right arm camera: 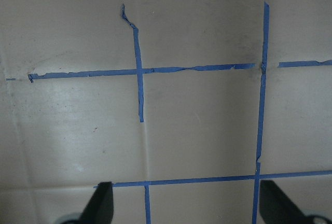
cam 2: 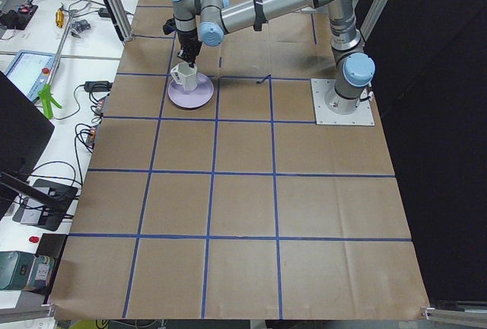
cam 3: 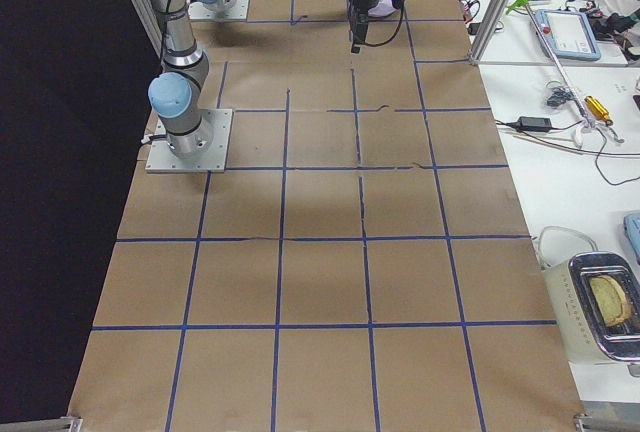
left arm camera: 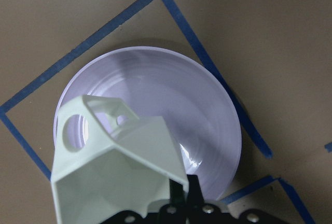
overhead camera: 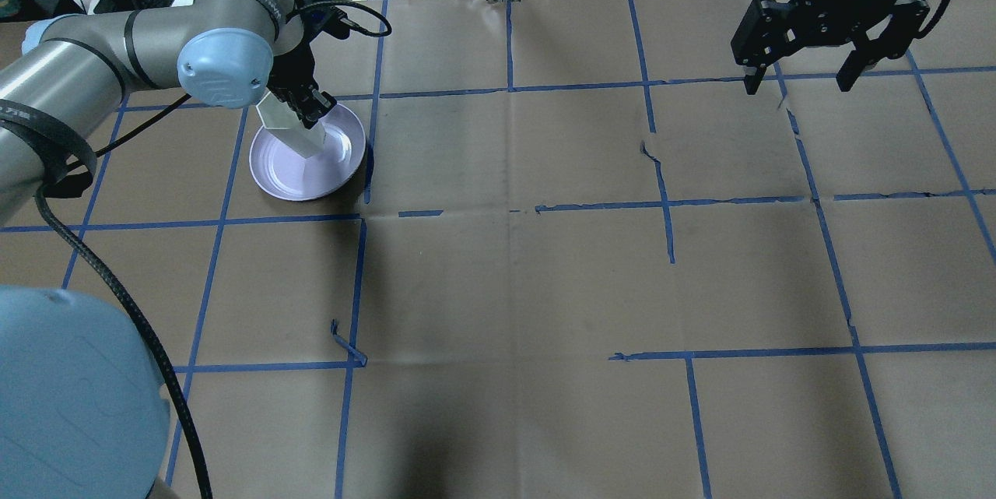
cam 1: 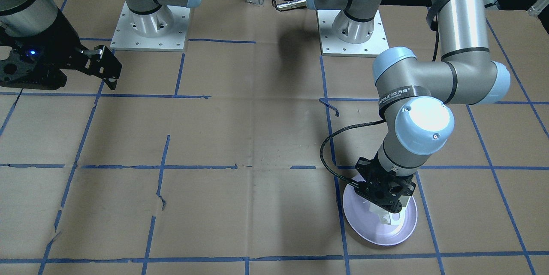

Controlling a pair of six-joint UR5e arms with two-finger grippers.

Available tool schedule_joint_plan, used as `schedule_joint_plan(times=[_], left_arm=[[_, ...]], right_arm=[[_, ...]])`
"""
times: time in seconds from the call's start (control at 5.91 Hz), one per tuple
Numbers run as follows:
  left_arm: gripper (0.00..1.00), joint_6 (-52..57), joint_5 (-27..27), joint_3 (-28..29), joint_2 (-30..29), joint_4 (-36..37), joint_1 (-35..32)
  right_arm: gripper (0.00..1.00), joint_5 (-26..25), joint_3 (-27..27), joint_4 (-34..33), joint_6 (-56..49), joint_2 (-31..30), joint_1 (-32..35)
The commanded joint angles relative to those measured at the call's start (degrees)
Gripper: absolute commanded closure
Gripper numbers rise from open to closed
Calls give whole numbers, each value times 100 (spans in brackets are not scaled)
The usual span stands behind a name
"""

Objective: Flip cup and place on plate
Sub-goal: 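Carry the upright mug over the lavender plate and lower it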

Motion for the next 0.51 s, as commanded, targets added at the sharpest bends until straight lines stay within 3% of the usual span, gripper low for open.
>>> schedule_joint_plan(times=[0.0,0.17,0.34], left_arm=[[77,4,21,-74,-8,2,0],[9,-4,21,-83,-8,-6,9],[1,-13,21,-83,-8,-15,9]], right_arm=[[0,0,0,0,0,0,0],[0,0,0,0,0,0,0],[0,0,0,0,0,0,0]])
